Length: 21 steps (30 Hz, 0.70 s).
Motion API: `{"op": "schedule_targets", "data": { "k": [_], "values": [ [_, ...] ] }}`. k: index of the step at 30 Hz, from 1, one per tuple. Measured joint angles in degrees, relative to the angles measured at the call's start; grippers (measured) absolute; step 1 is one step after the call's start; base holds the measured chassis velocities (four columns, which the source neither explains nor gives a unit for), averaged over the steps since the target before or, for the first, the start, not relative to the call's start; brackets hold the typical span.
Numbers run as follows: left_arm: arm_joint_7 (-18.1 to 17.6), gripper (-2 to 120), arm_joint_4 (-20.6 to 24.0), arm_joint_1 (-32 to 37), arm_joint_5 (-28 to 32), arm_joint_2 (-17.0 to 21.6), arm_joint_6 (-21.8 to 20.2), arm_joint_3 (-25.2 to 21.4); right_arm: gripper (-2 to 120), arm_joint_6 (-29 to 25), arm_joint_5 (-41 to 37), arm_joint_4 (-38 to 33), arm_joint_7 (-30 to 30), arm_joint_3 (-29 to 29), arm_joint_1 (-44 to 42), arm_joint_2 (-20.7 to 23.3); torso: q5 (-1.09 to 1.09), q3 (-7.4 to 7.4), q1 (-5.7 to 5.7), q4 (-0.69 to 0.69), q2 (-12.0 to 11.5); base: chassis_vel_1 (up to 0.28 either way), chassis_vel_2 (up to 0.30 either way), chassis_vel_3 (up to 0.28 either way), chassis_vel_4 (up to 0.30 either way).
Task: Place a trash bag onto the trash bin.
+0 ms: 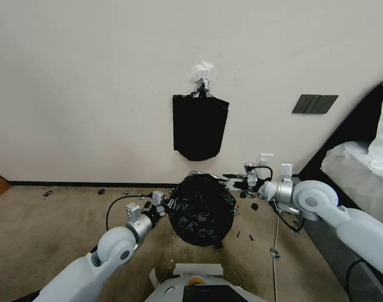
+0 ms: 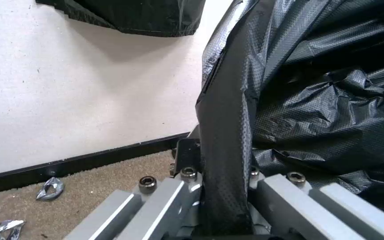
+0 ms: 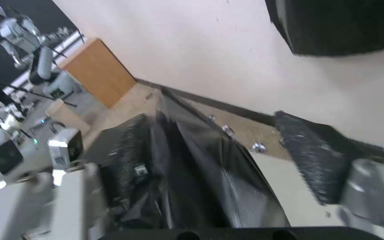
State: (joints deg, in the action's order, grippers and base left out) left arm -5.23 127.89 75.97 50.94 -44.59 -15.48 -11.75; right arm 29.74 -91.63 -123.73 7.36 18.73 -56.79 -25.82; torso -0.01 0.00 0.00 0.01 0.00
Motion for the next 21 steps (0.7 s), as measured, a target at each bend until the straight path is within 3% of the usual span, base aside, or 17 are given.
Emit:
{"op": "schedule_targets", "data": {
  "k": [4,11,17,21],
  "values": [
    [-0.19,0,0.51,-0.14,-0.33,0.06,-0.01,0.04,45,-0.1,2.3,0.17,0.58,-0.26,-1.07,0.14,0.01,0.0,0.0,-0.02,0.0,0.0,0.0,0.0,0.0],
    [-0.38,0,0.83,0.11,-0.42,0.16,-0.07,0.19,28,-0.14,2.91,0.14,0.82,-0.4,-1.17,-0.01,0.01,0.0,0.0,-0.01,0.0,0.0,0.0,0.0,0.0],
    [-0.53,0,1.24,-0.06,-0.48,0.28,-0.17,0.2,2,0.05,4.84,0.12,2.54,-1.08,-1.24,0.4,0.01,0.0,0.0,-0.01,0.0,0.0,0.0,0.0,0.0],
    [-0.55,0,1.65,0.06,-0.44,0.36,-0.17,0.15,0,-0.42,6.43,0.02,3.23,-2.32,-0.76,0.56,0.01,0.0,0.0,-0.01,0.0,0.0,0.0,0.0,0.0]
  ]
}}
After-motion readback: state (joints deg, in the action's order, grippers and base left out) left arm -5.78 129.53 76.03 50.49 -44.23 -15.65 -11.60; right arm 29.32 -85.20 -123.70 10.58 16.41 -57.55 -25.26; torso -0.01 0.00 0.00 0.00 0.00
